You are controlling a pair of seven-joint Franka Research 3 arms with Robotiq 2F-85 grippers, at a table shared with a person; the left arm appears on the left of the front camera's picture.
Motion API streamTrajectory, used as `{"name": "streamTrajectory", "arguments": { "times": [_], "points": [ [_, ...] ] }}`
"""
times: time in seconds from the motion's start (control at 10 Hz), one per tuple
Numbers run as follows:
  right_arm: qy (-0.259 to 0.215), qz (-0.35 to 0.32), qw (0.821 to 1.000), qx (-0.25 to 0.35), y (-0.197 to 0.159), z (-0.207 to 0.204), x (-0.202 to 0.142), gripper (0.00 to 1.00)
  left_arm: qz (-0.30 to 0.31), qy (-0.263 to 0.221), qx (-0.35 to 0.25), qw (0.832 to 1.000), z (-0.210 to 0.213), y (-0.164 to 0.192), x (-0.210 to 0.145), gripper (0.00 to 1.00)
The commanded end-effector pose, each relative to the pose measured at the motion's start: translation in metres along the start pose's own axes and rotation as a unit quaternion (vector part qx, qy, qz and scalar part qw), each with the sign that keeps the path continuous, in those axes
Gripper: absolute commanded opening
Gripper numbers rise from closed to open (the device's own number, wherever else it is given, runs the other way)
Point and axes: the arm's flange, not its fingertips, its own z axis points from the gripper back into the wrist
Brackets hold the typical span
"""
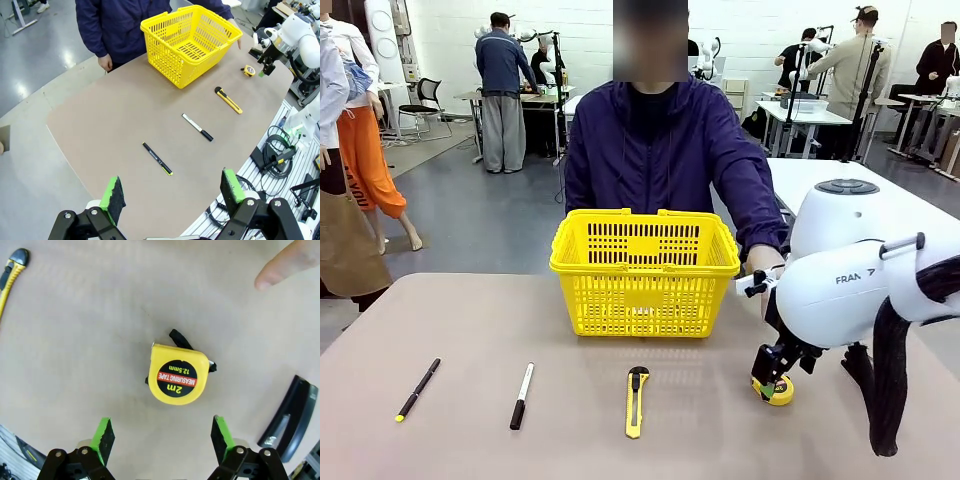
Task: Place the items the person wants into the basket.
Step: Pick up the item the person points to and place it in the Market Basket.
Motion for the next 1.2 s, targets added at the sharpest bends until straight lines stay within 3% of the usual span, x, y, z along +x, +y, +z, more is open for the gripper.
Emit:
{"name": "streamTrajectory", "arguments": {
  "times": [0.0,1.1],
  "points": [
    [0.003,0.001,1.0,-0.015,-0.001,-0.011,0.015,1.0,-0.009,-0.004,-0.006,1.0,0.001,0.001,0.0,1.0],
    [0.022,0.012,1.0,0.001,-0.029,-0.046,0.043,1.0,-0.009,-0.004,-0.006,1.0,0.001,0.001,0.0,1.0]
  ]
}}
